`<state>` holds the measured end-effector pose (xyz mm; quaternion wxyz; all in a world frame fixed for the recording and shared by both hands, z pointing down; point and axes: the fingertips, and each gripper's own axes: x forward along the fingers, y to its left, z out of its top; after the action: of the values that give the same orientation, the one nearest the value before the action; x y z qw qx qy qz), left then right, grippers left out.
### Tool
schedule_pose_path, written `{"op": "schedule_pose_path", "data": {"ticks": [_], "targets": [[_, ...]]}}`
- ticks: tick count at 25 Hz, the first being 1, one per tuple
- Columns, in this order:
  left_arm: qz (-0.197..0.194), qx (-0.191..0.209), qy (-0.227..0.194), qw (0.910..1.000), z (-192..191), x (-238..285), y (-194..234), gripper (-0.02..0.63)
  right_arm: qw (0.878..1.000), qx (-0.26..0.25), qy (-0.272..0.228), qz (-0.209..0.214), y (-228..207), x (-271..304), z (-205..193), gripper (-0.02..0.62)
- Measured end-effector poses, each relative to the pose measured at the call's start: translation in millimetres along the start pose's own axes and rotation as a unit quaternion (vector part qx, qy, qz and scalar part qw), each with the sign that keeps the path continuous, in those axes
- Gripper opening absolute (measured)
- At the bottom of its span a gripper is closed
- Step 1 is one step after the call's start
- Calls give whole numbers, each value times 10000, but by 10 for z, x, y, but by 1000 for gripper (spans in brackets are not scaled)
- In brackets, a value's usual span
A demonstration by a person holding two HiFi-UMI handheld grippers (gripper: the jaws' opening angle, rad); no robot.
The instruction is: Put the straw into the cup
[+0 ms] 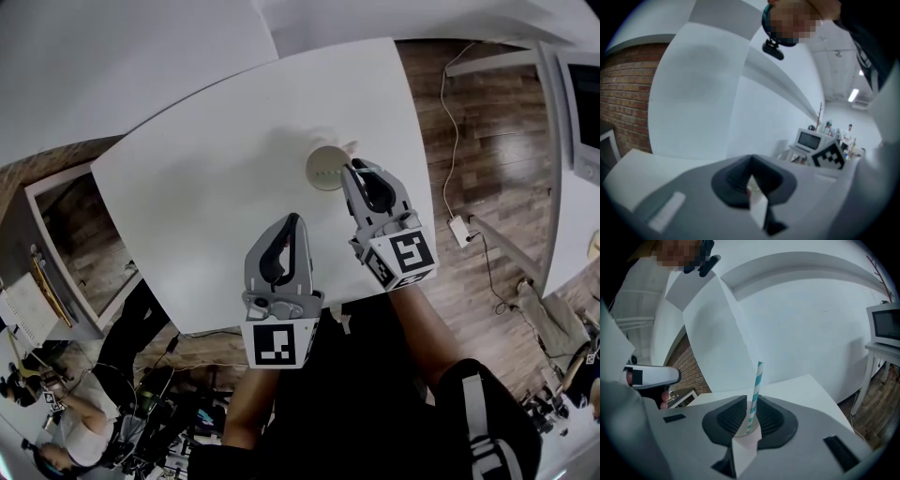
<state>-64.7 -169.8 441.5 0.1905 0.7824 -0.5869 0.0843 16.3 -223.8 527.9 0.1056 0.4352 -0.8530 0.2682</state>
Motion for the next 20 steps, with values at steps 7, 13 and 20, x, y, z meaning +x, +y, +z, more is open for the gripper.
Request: {"op": "schedule_pose_path", "data": {"ticks": [7, 13, 20], "targets": [[20, -27, 5, 10000, 5, 2, -2, 5, 10000, 33, 53, 27, -25, 7, -23, 66], [3, -21, 25, 10000, -6, 25, -11, 5, 9999, 30, 99, 32, -55, 22, -43, 86], [-8, -10, 33, 10000, 13, 29, -52, 4, 9999, 81, 71, 43, -74, 7, -12, 98]]}}
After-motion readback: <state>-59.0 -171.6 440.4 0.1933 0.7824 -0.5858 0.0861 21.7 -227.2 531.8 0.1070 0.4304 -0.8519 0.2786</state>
